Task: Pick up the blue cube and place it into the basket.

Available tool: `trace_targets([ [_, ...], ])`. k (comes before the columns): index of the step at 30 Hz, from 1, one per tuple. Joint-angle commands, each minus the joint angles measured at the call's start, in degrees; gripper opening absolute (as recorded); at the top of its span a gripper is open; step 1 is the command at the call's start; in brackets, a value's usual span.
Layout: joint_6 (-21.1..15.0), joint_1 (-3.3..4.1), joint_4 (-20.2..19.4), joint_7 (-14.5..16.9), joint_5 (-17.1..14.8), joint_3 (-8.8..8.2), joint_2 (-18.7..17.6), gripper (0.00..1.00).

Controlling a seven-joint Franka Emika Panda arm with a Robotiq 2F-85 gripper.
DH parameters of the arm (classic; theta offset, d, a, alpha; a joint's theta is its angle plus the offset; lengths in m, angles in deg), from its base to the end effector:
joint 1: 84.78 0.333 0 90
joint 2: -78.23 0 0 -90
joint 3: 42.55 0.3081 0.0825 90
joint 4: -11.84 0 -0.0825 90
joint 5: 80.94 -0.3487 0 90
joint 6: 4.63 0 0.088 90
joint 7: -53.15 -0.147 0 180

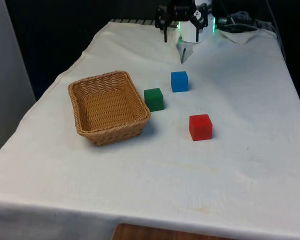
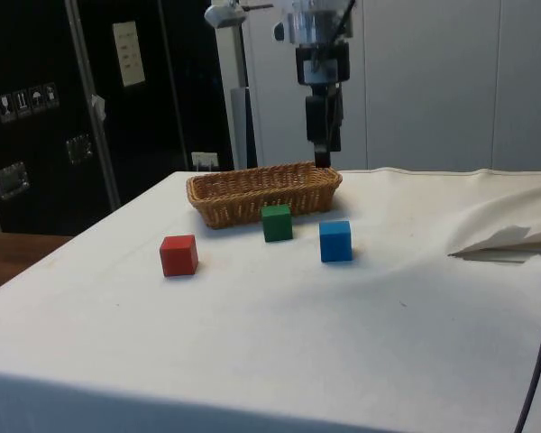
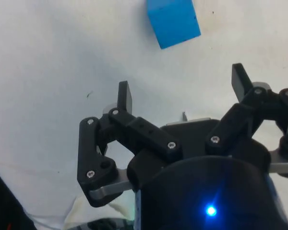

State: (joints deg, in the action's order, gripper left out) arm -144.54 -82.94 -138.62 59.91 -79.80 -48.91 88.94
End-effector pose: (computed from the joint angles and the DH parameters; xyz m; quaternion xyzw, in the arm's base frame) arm 0.3993 -0.0305 0.2910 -0.9996 -0.0281 -0.0013 0.0038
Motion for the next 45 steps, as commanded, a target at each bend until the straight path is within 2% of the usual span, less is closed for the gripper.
trace_targets([
  [1, -1.5, 0.17, -0.4, 0.3, -0.5, 0.0, -0.7, 1.0],
  [4, -4.1, 0.23, -0.9, 0.8, -0.5, 0.06, -2.5, 1.0],
  [5, -2.9, 0.0, -0.5, 0.5, 0.0, 0.0, -2.2, 1.0],
  [7, -5.3, 0.29, -1.1, 1.0, -0.5, 0.06, -3.3, 1.0],
  [12, -9.1, 0.29, -1.8, 2.1, -0.8, 0.17, -5.8, 1.0],
  [14, -8.8, 0.06, -1.6, 1.7, 0.0, 0.17, -6.1, 1.0],
  [15, -10.2, 0.34, -2.0, 2.5, -1.0, 0.23, -6.6, 1.0],
  [21, -14.2, 0.34, -2.5, 4.3, -2.2, 0.52, -9.8, 1.0],
  [22, -13.1, 0.06, -2.2, 2.9, -0.3, 0.34, -9.5, 1.0],
  [23, -14.6, 0.34, -2.5, 4.7, -2.6, 0.57, -10.3, 1.0],
  [30, -17.1, 0.17, -2.4, 8.3, -6.0, 1.15, -13.5, 1.0],
  [31, -16.4, 0.06, -2.2, 6.6, -3.6, 0.57, -13.3, 1.0],
  [32, -17.2, 0.17, -2.3, 8.7, -6.4, 1.2, -13.8, 1.0],
  [36, -17.9, 0.06, -2.1, 11.1, -8.4, 1.55, -15.4, 1.0],
  [39, -18.6, 0.0, -1.9, 12.1, -8.9, 1.6, -16.6, 1.0],
  [40, -17.9, 0.06, -1.9, 10.7, -6.9, 0.92, -16.4, 1.0],
  [41, -18.8, -0.06, -1.9, 12.3, -8.9, 1.66, -16.9, 1.0],
  [45, -20.9, 0.0, -1.8, 12.3, -8.0, 1.72, -18.8, 1.0],
])
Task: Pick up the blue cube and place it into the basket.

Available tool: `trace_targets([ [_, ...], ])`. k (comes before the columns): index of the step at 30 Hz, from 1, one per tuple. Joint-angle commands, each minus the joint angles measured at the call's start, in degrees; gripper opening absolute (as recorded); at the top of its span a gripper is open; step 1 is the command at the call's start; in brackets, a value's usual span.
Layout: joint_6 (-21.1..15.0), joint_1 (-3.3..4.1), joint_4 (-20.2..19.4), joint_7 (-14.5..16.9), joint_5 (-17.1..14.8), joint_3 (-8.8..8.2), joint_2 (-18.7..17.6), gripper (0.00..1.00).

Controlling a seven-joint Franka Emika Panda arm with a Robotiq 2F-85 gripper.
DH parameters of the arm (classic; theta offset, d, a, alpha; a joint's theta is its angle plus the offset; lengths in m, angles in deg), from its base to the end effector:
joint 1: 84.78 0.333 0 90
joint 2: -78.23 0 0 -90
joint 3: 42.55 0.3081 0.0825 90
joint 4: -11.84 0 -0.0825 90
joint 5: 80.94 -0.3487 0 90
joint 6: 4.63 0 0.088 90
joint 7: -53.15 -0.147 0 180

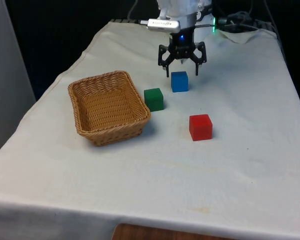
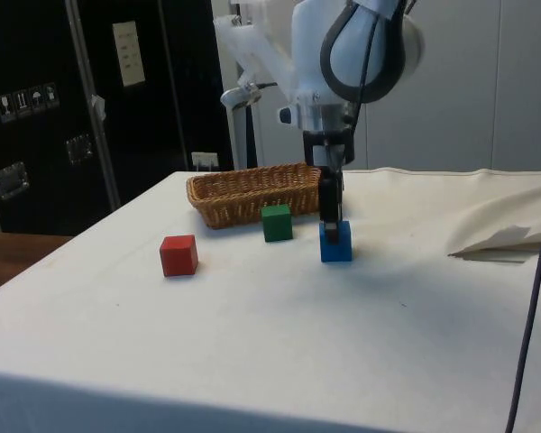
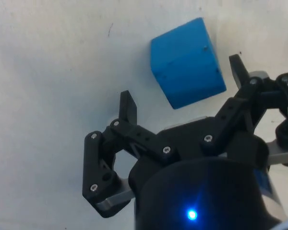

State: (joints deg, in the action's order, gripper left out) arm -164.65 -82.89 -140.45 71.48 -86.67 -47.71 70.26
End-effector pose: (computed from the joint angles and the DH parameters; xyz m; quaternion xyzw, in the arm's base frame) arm 0.4062 -0.0280 0.1792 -0.9963 -0.0847 -0.0005 0.0109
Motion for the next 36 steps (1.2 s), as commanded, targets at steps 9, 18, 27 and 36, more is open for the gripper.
trace_targets([
  [9, -4.8, 0.29, -0.4, 0.2, 0.4, 0.34, -2.3, 1.0],
  [18, -4.9, 0.11, -0.2, 0.4, 0.1, 0.57, -2.9, 1.0],
  [27, -4.7, 0.0, 0.0, 0.6, -0.2, 0.74, -3.4, 1.0],
  [36, -4.6, 0.0, 0.1, 0.7, -0.3, 0.8, -3.6, 0.35],
])
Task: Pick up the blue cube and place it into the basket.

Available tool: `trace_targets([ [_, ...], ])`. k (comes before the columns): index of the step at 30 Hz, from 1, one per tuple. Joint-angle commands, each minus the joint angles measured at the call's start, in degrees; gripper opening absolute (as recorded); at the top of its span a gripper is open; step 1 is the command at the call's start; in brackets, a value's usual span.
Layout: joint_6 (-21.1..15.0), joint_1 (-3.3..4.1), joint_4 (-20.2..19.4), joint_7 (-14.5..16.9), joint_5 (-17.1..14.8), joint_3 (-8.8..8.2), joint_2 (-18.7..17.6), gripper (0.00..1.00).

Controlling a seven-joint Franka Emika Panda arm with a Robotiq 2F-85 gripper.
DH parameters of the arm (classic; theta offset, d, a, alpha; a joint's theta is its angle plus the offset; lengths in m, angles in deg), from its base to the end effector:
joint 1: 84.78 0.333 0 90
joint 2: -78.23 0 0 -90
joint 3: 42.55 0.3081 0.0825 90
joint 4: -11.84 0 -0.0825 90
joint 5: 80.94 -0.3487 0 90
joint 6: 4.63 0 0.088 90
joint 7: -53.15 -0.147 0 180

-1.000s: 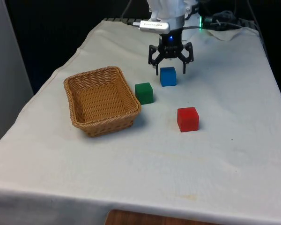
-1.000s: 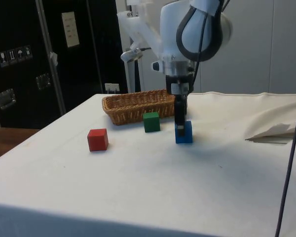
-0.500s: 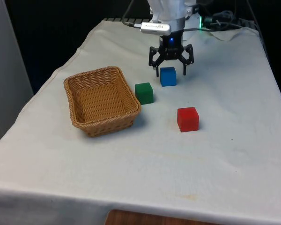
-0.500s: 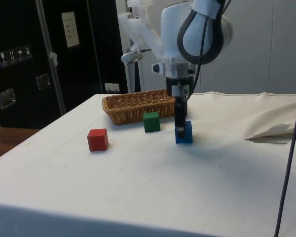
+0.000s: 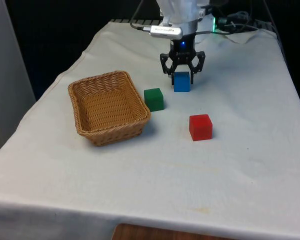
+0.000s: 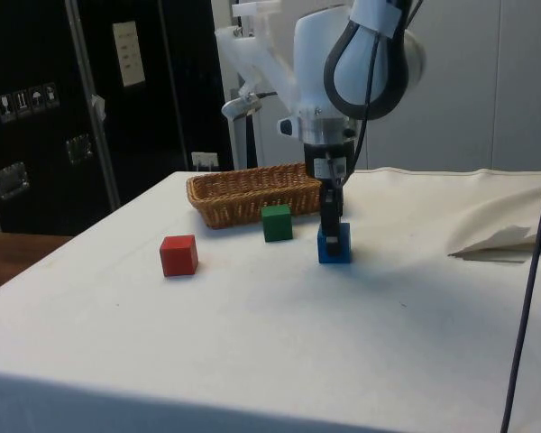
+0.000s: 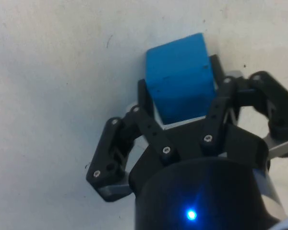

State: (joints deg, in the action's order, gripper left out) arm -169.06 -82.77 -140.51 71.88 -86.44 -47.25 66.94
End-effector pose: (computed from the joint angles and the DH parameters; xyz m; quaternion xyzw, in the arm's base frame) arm 0.4078 -0.0256 0.1622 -0.9955 -0.0945 -0.0084 0.0037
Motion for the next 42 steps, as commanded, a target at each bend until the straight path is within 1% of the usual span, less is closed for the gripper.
trace_targets([
  [1, -0.2, -0.11, 0.2, 0.3, -0.5, 0.34, -0.3, 0.18],
  [2, 0.0, 0.0, 0.0, 0.0, 0.0, 0.0, -0.1, 0.07],
  [3, -0.2, -0.17, 0.2, 0.3, -0.5, 0.34, -0.3, 0.07],
  [4, -0.2, -0.17, 0.2, 0.3, -0.5, 0.34, -0.3, 0.02],
  [11, -0.2, -0.17, 0.2, 0.3, -0.5, 0.34, -0.3, 0.02],
  [12, 0.1, 0.0, 0.1, 0.0, 0.0, 0.0, 0.0, 0.02],
  [13, 0.3, -0.23, 0.1, 0.3, -0.3, 0.17, 0.2, 0.02],
  [15, 1.3, -0.34, 0.1, 0.5, -0.1, -0.23, 1.4, 0.02],
  [16, 2.0, -0.4, 0.0, 0.6, 0.2, -0.74, 2.3, 0.02],
  [20, 4.1, -0.4, 0.0, 1.1, 0.6, -1.66, 4.4, 0.02],
  [21, 3.1, -0.34, 0.2, 1.1, 0.0, -1.32, 3.4, 0.02],
  [23, 5.8, -0.52, 0.1, 1.4, 0.7, -2.23, 6.1, 0.02],
  [30, 9.6, -0.69, 0.2, 2.2, 1.1, -3.44, 9.9, 0.02],
  [31, 9.2, -0.52, 0.2, 2.6, 0.1, -3.27, 9.7, 0.02],
  [32, 10.2, -0.74, 0.2, 2.3, 1.1, -3.67, 10.5, 0.02],
  [33, 11.3, -0.8, 0.3, 2.5, 1.2, -3.95, 11.5, 0.02],
  [38, 14.4, -0.92, 0.5, 3.1, 1.5, -4.87, 14.5, 0.02],
  [39, 15.6, -0.97, 0.6, 3.3, 1.6, -5.16, 15.6, 0.02],
  [40, 16.1, -0.97, 0.7, 3.4, 1.7, -5.33, 16.0, 0.02],
  [41, 15.9, -0.63, 0.6, 4.0, 0.6, -5.39, 16.2, 0.02],
  [42, 16.8, -1.03, 0.8, 3.6, 1.7, -5.5, 16.7, 0.02],
])
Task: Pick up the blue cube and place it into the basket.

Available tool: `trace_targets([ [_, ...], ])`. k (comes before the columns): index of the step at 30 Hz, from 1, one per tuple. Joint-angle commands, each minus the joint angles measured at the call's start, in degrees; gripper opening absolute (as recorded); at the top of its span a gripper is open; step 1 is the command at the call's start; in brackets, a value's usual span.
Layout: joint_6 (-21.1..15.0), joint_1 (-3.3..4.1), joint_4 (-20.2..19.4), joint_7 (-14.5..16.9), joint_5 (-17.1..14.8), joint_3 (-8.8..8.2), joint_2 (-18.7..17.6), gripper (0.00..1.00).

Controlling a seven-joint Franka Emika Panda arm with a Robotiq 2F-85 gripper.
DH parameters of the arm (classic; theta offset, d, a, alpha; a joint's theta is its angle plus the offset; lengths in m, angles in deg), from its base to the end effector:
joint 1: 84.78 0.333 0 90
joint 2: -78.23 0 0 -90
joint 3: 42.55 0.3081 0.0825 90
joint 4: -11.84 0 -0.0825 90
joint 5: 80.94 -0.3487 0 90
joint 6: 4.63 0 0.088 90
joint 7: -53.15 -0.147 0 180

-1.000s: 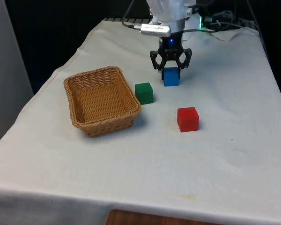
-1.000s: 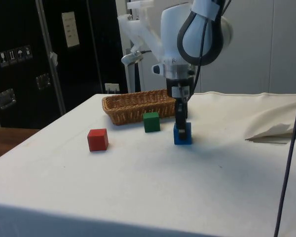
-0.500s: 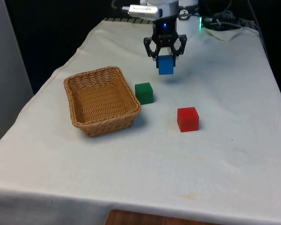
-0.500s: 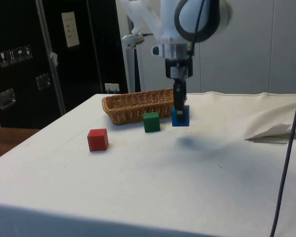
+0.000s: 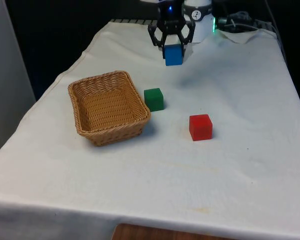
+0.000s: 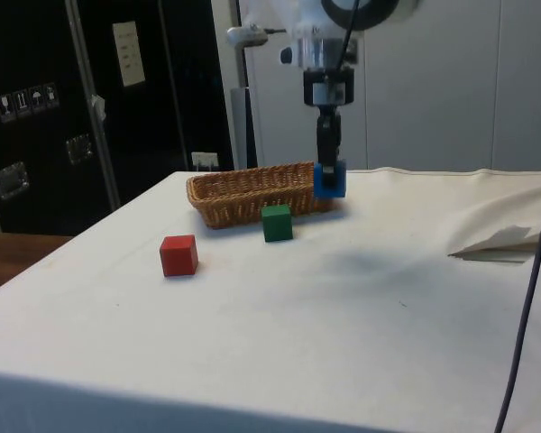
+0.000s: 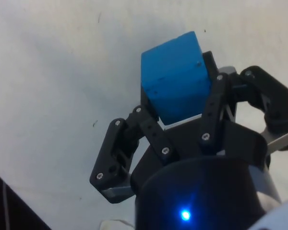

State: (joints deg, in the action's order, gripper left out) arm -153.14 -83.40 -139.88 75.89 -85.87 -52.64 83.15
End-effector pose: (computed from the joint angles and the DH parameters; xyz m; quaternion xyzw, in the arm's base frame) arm 0.4035 -0.0602 0.2556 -0.9957 -0.0861 -0.0217 0.0256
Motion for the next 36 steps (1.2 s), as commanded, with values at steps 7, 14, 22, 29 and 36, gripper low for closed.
trace_targets([
  [7, 5.0, -0.52, 1.0, -0.1, 1.8, -1.2, 4.0, 0.02],
  [14, 10.0, -0.86, 2.5, 0.4, 2.5, -2.41, 7.6, 0.02],
  [22, 14.8, -1.09, 4.5, 0.7, 3.1, -3.38, 10.3, 0.02],
  [29, 18.4, -1.09, 6.3, 0.6, 3.4, -3.84, 11.6, 0.02],
  [36, 18.3, -0.97, 6.3, 0.7, 3.0, -3.9, 11.6, 0.02],
])
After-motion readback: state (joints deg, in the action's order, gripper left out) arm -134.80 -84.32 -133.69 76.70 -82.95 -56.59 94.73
